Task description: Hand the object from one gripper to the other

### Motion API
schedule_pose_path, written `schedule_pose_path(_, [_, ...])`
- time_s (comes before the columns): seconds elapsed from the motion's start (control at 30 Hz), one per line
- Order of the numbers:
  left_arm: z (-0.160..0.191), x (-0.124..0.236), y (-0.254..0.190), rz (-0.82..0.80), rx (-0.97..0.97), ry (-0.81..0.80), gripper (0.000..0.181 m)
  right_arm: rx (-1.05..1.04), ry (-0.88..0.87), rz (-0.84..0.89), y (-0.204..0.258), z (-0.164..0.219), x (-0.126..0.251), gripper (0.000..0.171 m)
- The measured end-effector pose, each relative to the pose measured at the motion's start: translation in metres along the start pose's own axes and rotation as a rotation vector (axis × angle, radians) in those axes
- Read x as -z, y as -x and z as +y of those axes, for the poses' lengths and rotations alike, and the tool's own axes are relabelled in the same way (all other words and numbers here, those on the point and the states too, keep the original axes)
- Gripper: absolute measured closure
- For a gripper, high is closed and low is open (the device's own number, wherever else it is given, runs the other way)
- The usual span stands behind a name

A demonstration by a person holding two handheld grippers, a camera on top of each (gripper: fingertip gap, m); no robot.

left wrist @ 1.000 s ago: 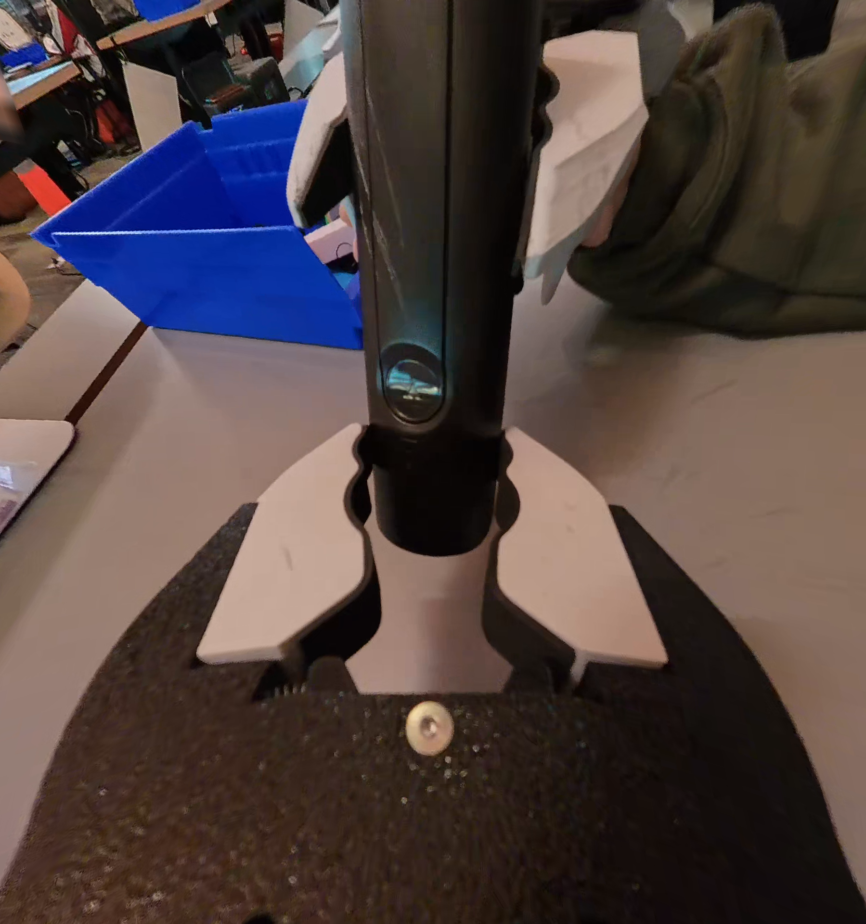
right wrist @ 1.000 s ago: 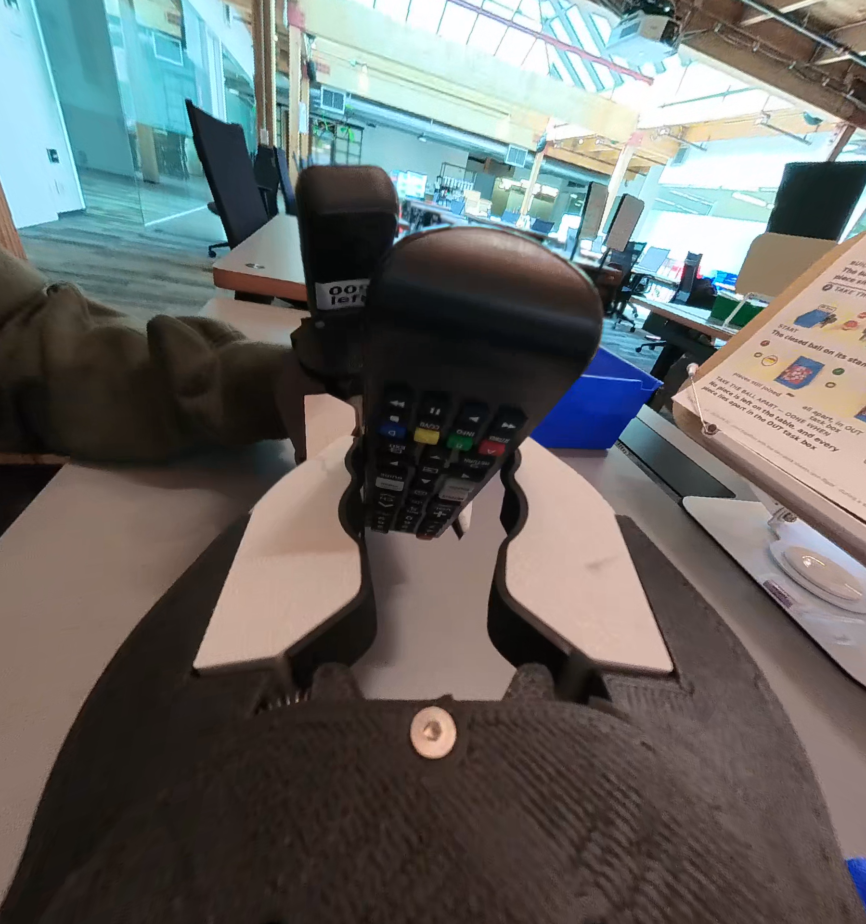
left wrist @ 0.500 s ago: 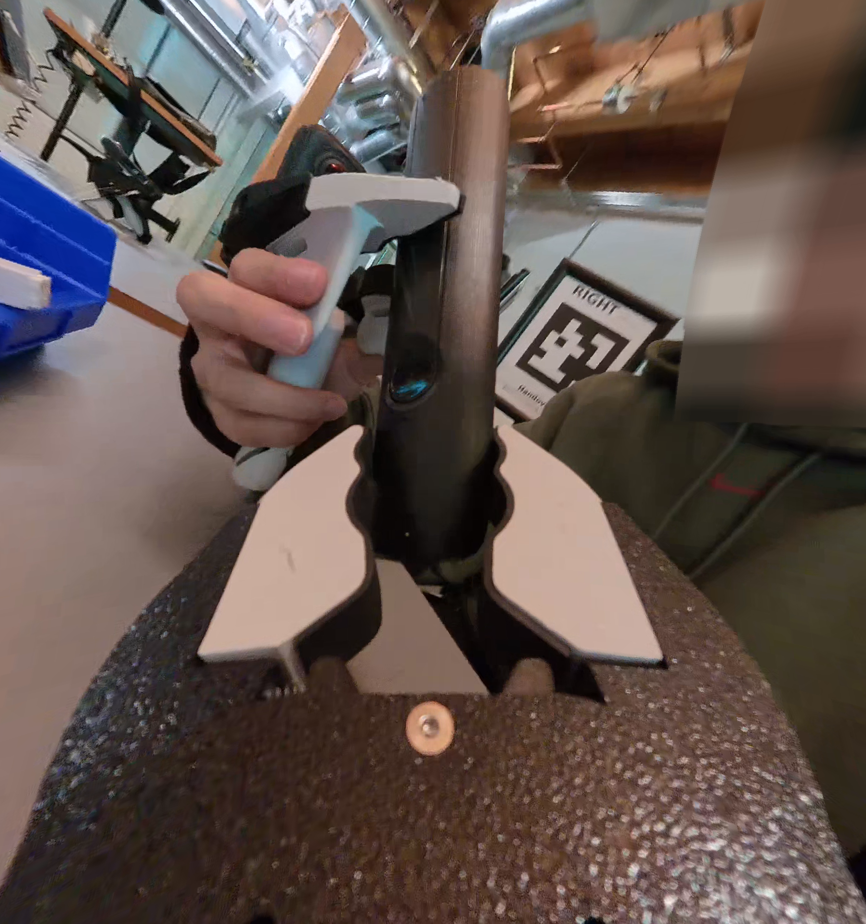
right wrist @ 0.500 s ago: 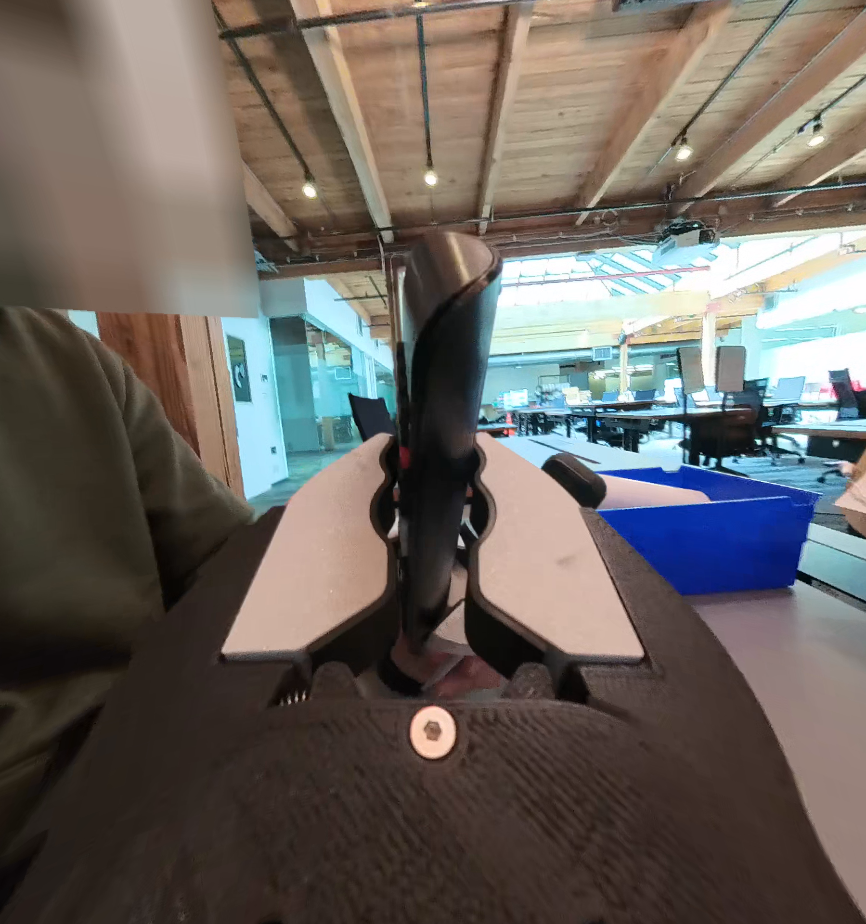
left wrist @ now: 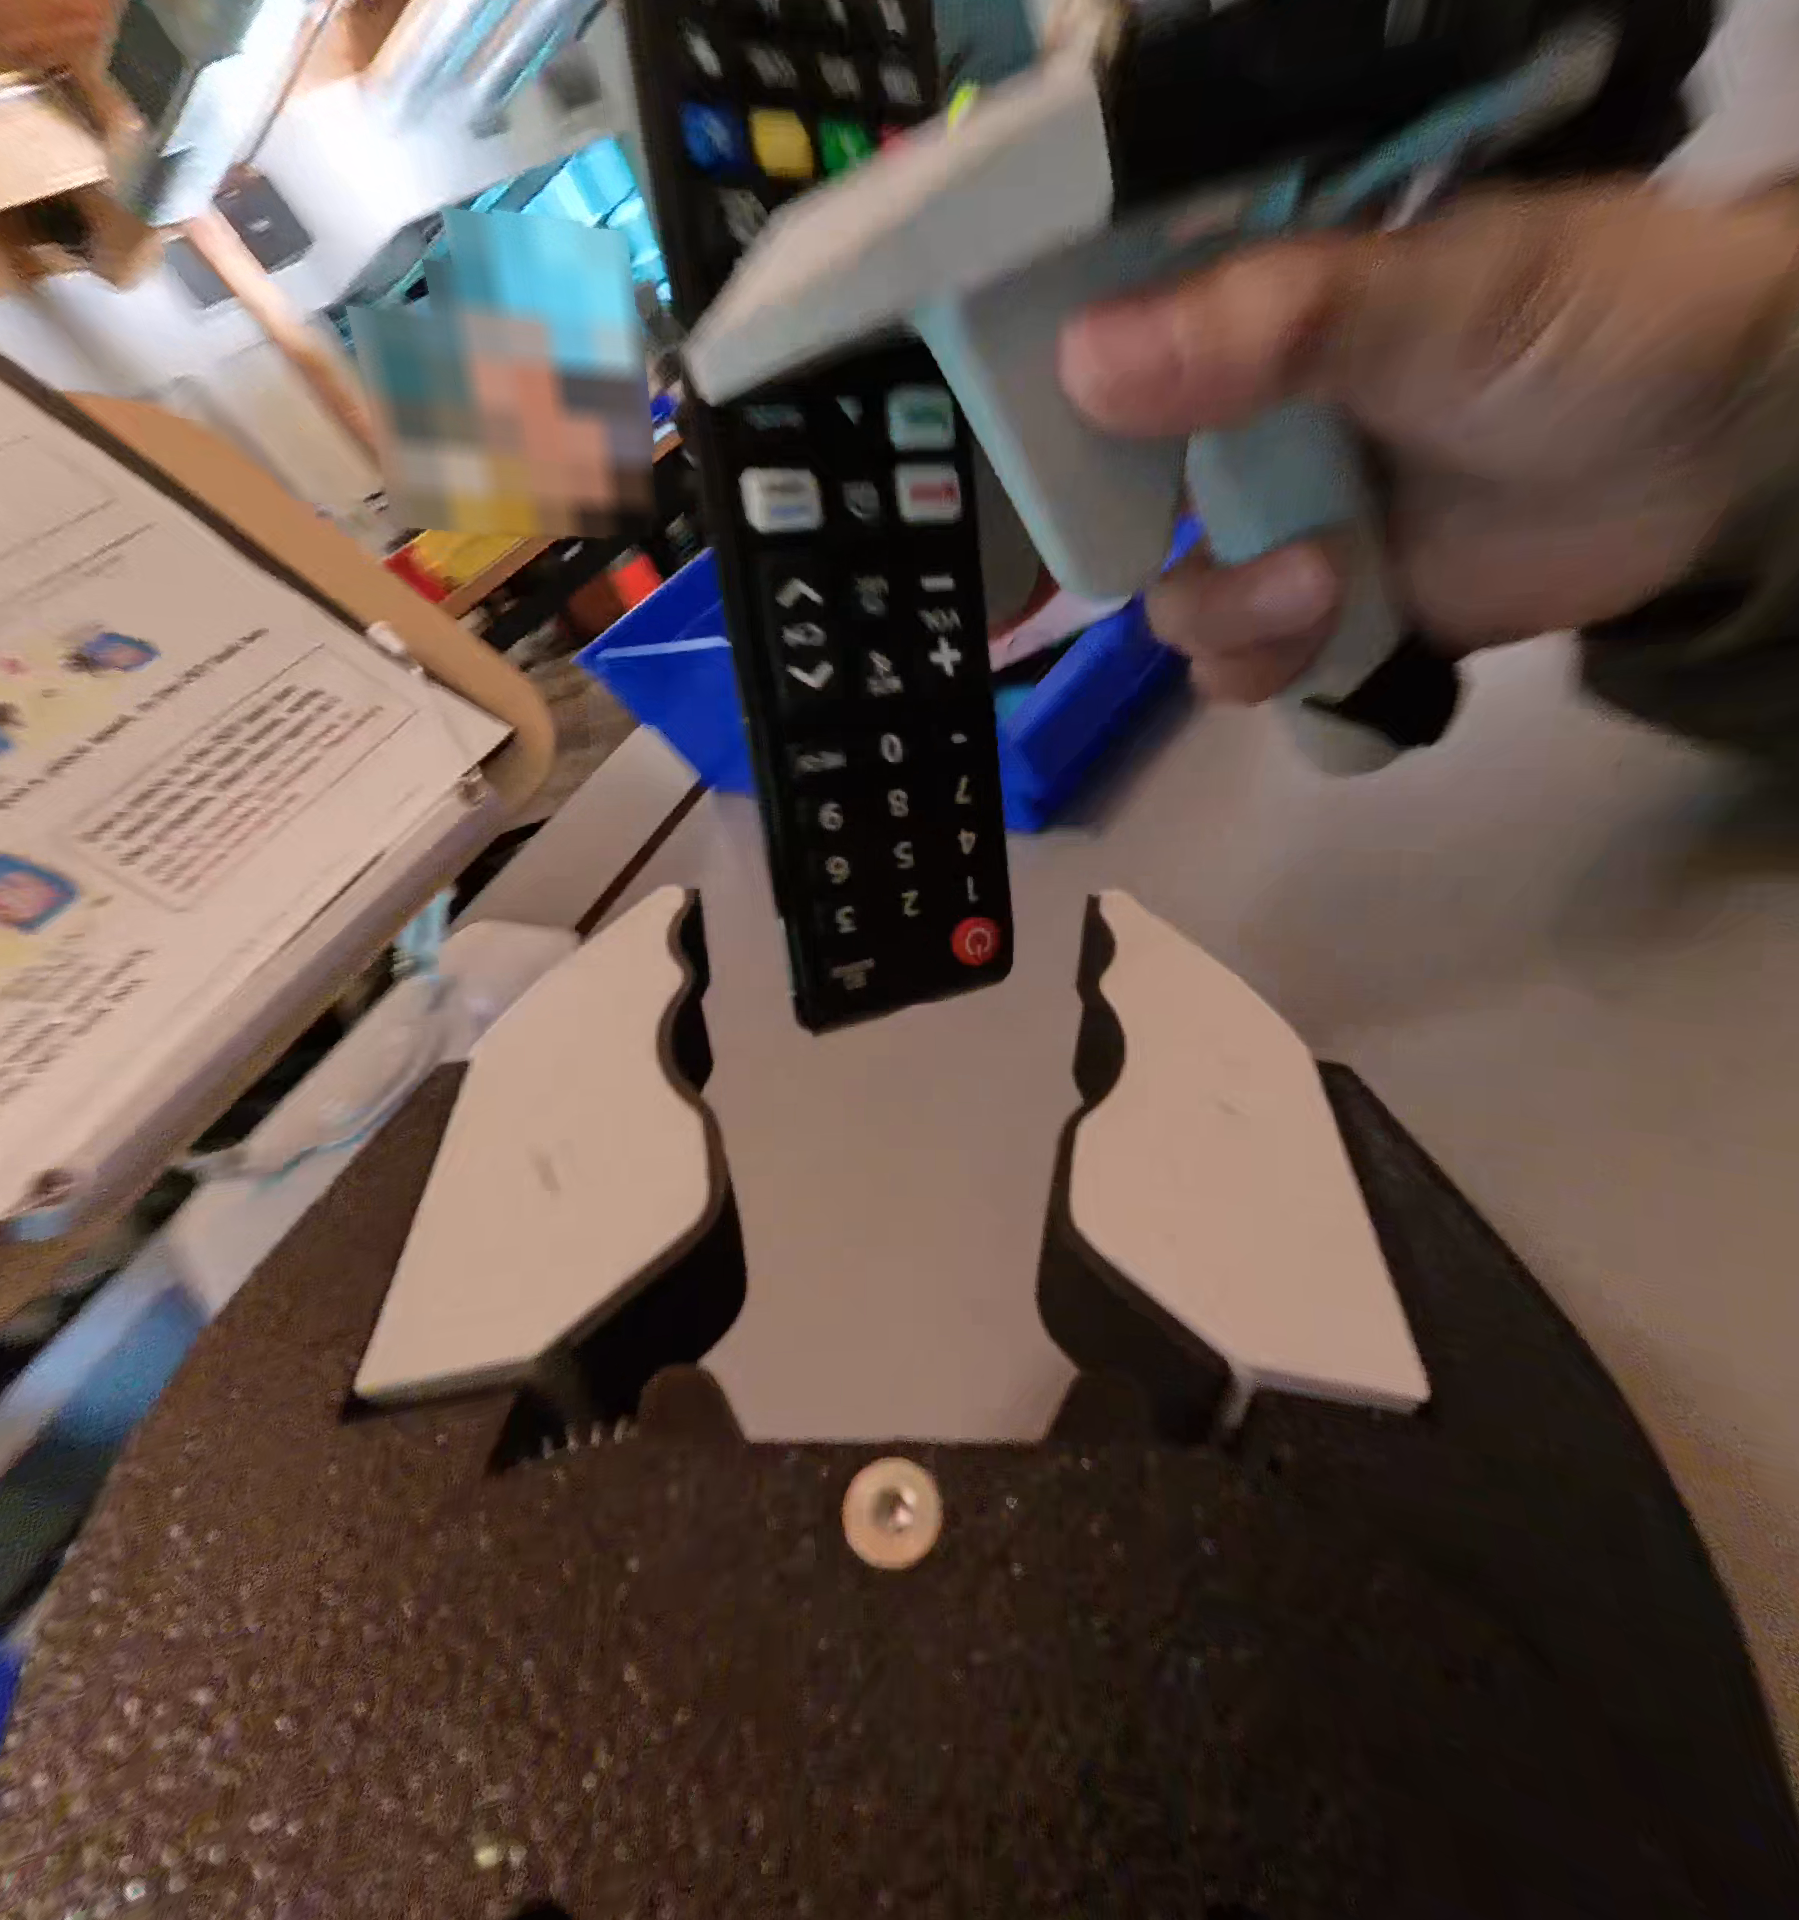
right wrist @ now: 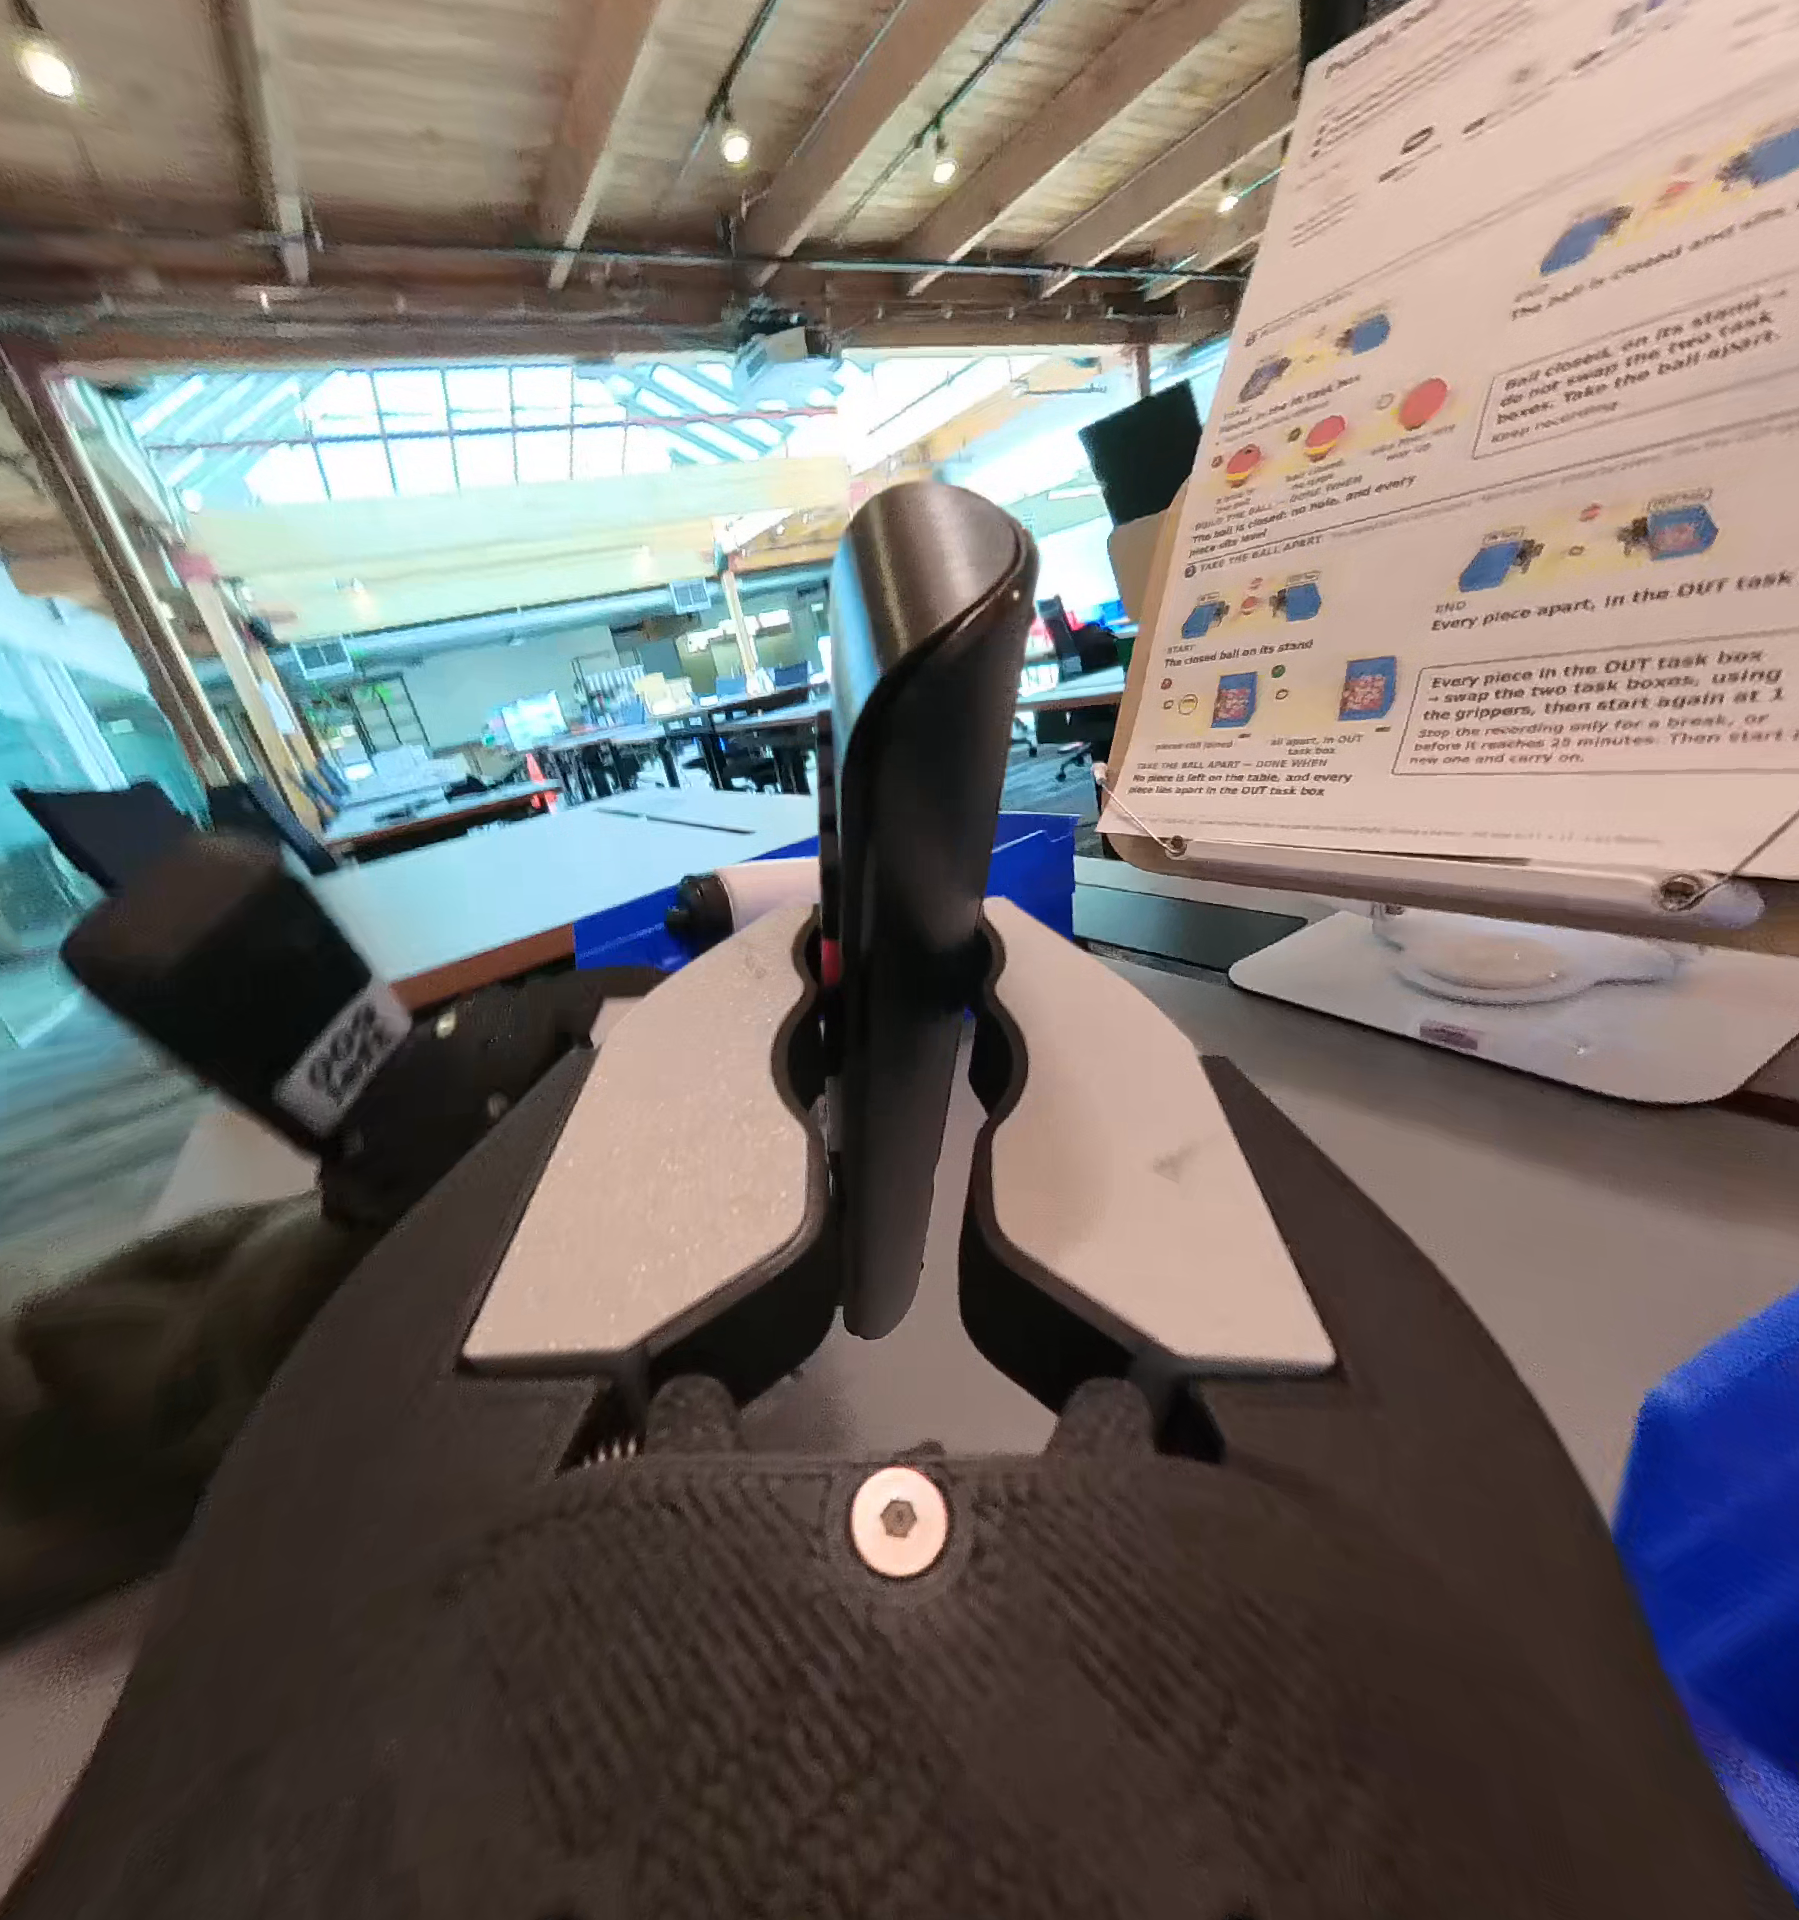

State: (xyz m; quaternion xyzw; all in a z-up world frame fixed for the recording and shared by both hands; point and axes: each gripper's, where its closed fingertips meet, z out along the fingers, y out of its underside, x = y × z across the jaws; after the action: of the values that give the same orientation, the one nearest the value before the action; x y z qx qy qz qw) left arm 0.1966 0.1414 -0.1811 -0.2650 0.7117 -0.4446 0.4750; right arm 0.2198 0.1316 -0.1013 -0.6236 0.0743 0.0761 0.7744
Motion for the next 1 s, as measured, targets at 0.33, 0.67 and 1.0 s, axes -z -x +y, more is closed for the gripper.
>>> schedule_pose_path(0.33, [0.018,-0.008,0.014,-0.263,-0.213,0.216,0.125,0.021,0.028,-0.045,0.011,0.011,-0.006,0.146])
schedule_pose_path(0.67, [-0.016,0.025,-0.038,0.541,0.387,-0.254,0.128,-0.004,0.034,-0.379,0.051,-0.006,0.014,0.101])
schedule_pose_path(1.0, [-0.037,0.053,-0.037,0.765,0.578,-0.404,0.131,0.081,-0.011,-0.622,0.072,-0.024,0.003,0.114])
